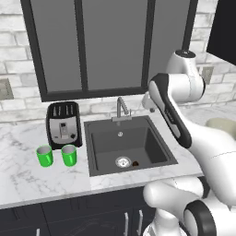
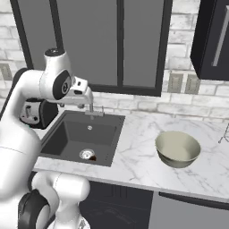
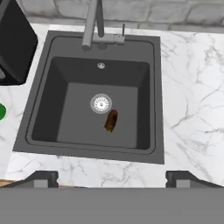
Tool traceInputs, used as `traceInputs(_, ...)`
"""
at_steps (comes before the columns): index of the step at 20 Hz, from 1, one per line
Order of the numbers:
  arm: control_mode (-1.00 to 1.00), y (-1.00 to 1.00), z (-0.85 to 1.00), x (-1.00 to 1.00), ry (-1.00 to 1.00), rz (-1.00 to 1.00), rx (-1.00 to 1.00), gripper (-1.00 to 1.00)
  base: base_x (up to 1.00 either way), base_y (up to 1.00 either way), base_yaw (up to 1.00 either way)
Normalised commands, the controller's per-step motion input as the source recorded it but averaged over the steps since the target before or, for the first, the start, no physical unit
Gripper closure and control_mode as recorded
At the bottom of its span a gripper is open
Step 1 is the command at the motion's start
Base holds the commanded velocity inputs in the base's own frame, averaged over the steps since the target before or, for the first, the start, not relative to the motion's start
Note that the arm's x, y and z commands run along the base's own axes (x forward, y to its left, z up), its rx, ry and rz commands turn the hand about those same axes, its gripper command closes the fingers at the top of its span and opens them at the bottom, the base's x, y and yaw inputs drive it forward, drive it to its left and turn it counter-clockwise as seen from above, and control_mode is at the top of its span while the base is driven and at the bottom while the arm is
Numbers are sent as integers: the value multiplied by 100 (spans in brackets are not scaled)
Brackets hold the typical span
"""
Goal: Clear the mugs and bowl far away from the sink.
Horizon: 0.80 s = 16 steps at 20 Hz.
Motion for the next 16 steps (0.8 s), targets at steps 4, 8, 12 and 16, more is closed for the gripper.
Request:
traceInputs(4,-100,16,0,-20,-9,0,0,-100,0,0,0)
traceInputs(8,-100,6,0,-34,-7,0,0,-100,0,0,0)
traceInputs(12,-100,2,0,-39,0,0,0,-100,0,0,0)
traceInputs(16,-100,0,10,-38,0,-1,0,-100,0,0,0)
